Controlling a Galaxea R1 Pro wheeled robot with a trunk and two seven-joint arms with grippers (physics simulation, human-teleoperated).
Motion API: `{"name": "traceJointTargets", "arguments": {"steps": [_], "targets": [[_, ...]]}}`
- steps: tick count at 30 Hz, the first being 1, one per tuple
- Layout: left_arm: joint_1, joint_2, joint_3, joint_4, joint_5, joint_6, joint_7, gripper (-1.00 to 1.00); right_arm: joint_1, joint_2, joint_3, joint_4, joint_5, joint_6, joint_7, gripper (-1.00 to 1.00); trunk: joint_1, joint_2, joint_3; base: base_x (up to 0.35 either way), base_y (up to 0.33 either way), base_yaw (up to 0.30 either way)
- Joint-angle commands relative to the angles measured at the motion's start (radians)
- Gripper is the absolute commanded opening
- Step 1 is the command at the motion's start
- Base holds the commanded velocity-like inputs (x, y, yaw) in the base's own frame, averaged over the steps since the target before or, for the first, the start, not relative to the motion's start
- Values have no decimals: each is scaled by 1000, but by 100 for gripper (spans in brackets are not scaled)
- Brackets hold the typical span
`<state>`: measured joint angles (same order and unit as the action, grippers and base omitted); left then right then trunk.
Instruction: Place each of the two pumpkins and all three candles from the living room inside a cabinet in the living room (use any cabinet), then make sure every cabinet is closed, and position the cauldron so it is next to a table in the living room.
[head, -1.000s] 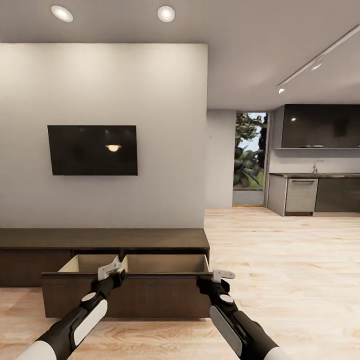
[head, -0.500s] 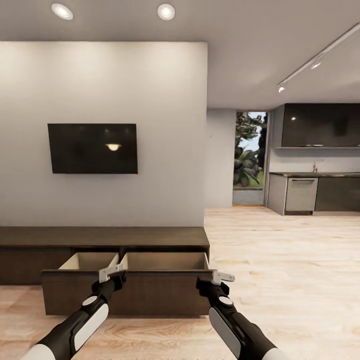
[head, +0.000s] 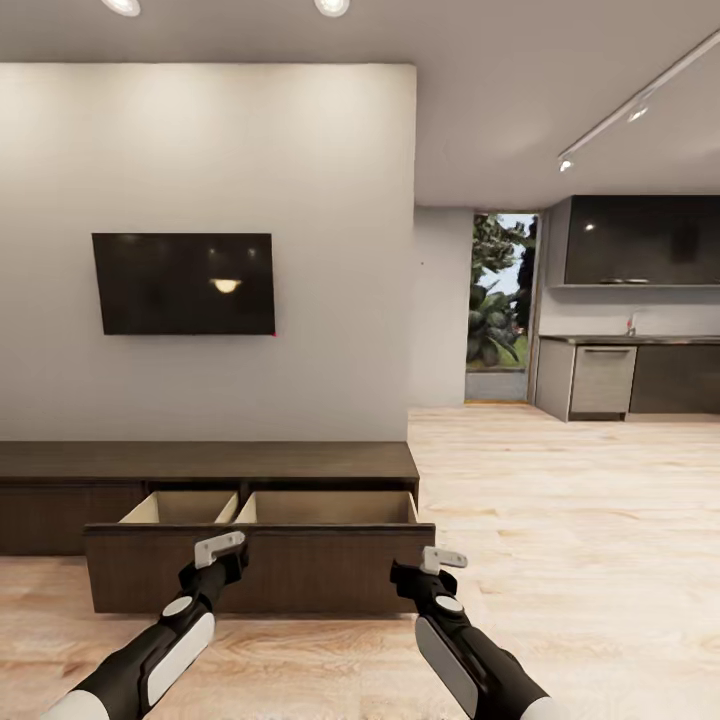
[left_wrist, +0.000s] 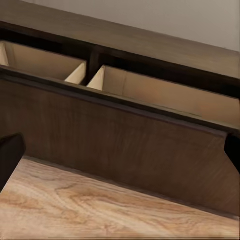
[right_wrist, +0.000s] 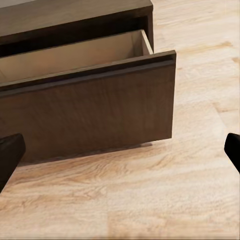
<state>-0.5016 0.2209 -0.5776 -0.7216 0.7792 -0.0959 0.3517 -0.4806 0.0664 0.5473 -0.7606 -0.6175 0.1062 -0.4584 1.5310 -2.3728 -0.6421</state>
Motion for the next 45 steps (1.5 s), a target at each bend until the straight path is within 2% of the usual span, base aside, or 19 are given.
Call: {"name": "traceJointTargets", "arguments": {"steps": [1,5,10,13,16,18,38,45], "targets": [[-2,2,-8,0,8,-8,7,100,-1,-1,4,-1,-4,4,-6,100,4,-8,-6,0,0,0],[-1,2,-8,1,5,-10,7,100,-1,-1,2,10,-4,4,51,100,19,-36,-25,0,0,0],[0,2,-11,2,1,-11,6,100,-1,-1,2,23,-3,4,81,100,38,-71,-49,0,0,0],[0,2,-39,2,0,-31,-2,100,-1,-1,3,25,1,2,85,100,50,-92,-64,0,0,0],[0,2,-90,3,1,-57,-18,100,-1,-2,8,26,8,-3,88,100,61,-113,-78,0,0,0],[0,2,-104,3,1,-64,-23,100,-1,-2,10,26,10,-6,88,100,69,-127,-88,0,0,0],[0,3,-148,0,-1,-95,-29,100,-1,-2,18,25,16,-11,90,100,78,-132,-198,0,0,0],[0,3,-147,2,-55,-96,-28,100,-1,-2,17,25,16,-11,90,100,81,-133,-237,0,0,0]]}}
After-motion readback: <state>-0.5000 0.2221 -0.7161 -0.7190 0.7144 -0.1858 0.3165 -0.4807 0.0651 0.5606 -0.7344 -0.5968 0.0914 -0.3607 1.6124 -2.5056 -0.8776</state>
